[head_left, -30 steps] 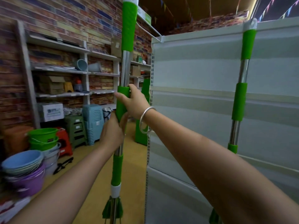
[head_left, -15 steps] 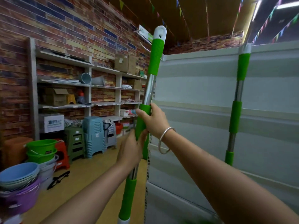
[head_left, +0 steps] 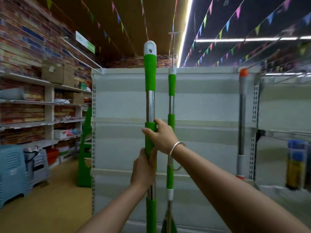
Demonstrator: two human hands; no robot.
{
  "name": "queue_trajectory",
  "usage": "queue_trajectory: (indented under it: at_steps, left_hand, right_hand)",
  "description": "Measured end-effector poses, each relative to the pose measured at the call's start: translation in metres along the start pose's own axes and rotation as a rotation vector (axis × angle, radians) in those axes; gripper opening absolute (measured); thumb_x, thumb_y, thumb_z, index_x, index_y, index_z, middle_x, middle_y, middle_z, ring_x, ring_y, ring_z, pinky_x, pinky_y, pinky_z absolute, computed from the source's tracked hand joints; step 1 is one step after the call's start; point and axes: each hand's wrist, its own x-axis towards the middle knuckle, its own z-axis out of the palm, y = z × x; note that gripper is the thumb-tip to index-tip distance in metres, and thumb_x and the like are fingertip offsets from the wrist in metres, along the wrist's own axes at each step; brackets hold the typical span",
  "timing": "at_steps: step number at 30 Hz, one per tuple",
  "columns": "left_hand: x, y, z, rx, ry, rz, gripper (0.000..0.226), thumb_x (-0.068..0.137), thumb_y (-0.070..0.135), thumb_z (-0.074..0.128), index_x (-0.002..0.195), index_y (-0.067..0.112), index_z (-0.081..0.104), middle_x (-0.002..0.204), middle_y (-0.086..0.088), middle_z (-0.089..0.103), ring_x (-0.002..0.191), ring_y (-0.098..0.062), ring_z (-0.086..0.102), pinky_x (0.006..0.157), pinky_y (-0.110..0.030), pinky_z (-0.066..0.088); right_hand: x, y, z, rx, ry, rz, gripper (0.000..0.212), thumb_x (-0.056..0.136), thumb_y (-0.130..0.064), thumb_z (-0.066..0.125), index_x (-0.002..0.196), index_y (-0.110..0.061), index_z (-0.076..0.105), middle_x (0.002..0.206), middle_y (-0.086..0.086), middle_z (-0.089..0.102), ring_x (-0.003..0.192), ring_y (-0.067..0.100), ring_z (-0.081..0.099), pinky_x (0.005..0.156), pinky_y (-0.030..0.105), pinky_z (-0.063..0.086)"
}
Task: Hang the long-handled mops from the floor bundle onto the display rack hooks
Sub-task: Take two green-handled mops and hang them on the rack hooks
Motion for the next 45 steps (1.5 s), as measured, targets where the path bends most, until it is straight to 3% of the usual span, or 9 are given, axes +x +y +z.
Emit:
queue_trajectory:
  at_steps: [4,8,13,21,28,33,37,41,45]
  left_hand:
    - [0.010,0.017,0.039,-0.069,-0.093,0.034,0.018,0.091,0.041,0.045,0.079,0.027,0.044,0.067,-0.004,0.059,0.052,-0.021,0.063,0.044,-0.035,0.053]
    - [0.021,0.031,0.057,-0.100,-0.105,0.075,0.025,0.091,0.046,0.040,0.075,0.026,0.042,0.064,-0.002,0.057,0.043,-0.006,0.055,0.033,-0.011,0.033]
    - [0.029,0.030,0.065,-0.140,-0.155,0.046,0.024,0.091,0.047,0.040,0.077,0.027,0.041,0.066,-0.004,0.057,0.049,-0.016,0.059,0.036,-0.017,0.039]
    - [0.042,0.024,0.072,-0.163,-0.175,0.036,0.026,0.090,0.049,0.039,0.077,0.027,0.042,0.066,-0.006,0.057,0.053,-0.023,0.060,0.044,-0.029,0.048]
    - [0.048,0.024,0.069,-0.188,-0.163,0.089,0.029,0.088,0.051,0.039,0.080,0.024,0.044,0.069,-0.005,0.057,0.055,-0.022,0.060,0.041,-0.025,0.046]
    - [0.054,0.017,0.067,-0.173,-0.148,0.044,0.036,0.090,0.050,0.039,0.092,0.015,0.049,0.079,-0.012,0.062,0.061,-0.028,0.065,0.049,-0.039,0.057]
    - [0.062,0.015,0.067,-0.175,-0.141,0.029,0.042,0.087,0.055,0.038,0.093,0.015,0.049,0.074,-0.009,0.059,0.056,-0.027,0.064,0.047,-0.039,0.056]
    - [0.068,0.018,0.070,-0.161,-0.152,0.050,0.038,0.088,0.054,0.039,0.091,0.017,0.048,0.075,-0.008,0.061,0.057,-0.024,0.065,0.046,-0.035,0.055]
    - [0.070,0.017,0.077,-0.155,-0.167,0.036,0.034,0.090,0.048,0.040,0.094,0.015,0.048,0.078,-0.011,0.061,0.060,-0.028,0.066,0.048,-0.035,0.055]
  right_hand:
    - [0.001,0.018,-0.037,-0.054,0.093,0.016,0.029,0.081,-0.039,0.061,0.085,-0.012,0.049,0.074,0.004,0.057,0.072,0.024,0.059,0.064,0.036,0.051]
    - [0.012,0.025,-0.056,-0.068,0.111,0.047,0.034,0.082,-0.037,0.060,0.095,-0.007,0.052,0.091,0.015,0.063,0.084,0.028,0.063,0.077,0.046,0.055]
    - [0.020,0.033,-0.058,-0.090,0.106,0.060,0.025,0.082,-0.038,0.060,0.085,-0.017,0.049,0.079,0.002,0.058,0.079,0.023,0.062,0.074,0.041,0.057]
    - [0.034,0.047,-0.054,-0.113,0.149,0.081,0.034,0.082,-0.040,0.059,0.095,-0.009,0.054,0.092,0.013,0.064,0.083,0.026,0.064,0.076,0.043,0.056]
    - [0.039,0.051,-0.053,-0.079,0.178,0.003,0.024,0.082,-0.041,0.059,0.077,-0.023,0.044,0.071,-0.003,0.054,0.063,0.009,0.055,0.050,0.019,0.047]
    - [0.045,0.051,-0.044,-0.073,0.156,-0.001,0.025,0.082,-0.041,0.059,0.084,-0.019,0.046,0.073,-0.003,0.054,0.065,0.010,0.056,0.058,0.025,0.052]
    - [0.052,0.053,-0.042,-0.065,0.171,-0.014,0.027,0.082,-0.041,0.059,0.087,-0.017,0.047,0.074,-0.001,0.055,0.064,0.010,0.055,0.054,0.023,0.049]
    - [0.058,0.055,-0.046,-0.075,0.173,-0.026,0.027,0.082,-0.043,0.058,0.084,-0.019,0.046,0.073,-0.001,0.055,0.068,0.015,0.059,0.062,0.031,0.055]
    - [0.062,0.062,-0.049,-0.101,0.173,0.001,0.028,0.082,-0.043,0.059,0.084,-0.018,0.047,0.071,-0.003,0.053,0.066,0.014,0.056,0.057,0.027,0.051]
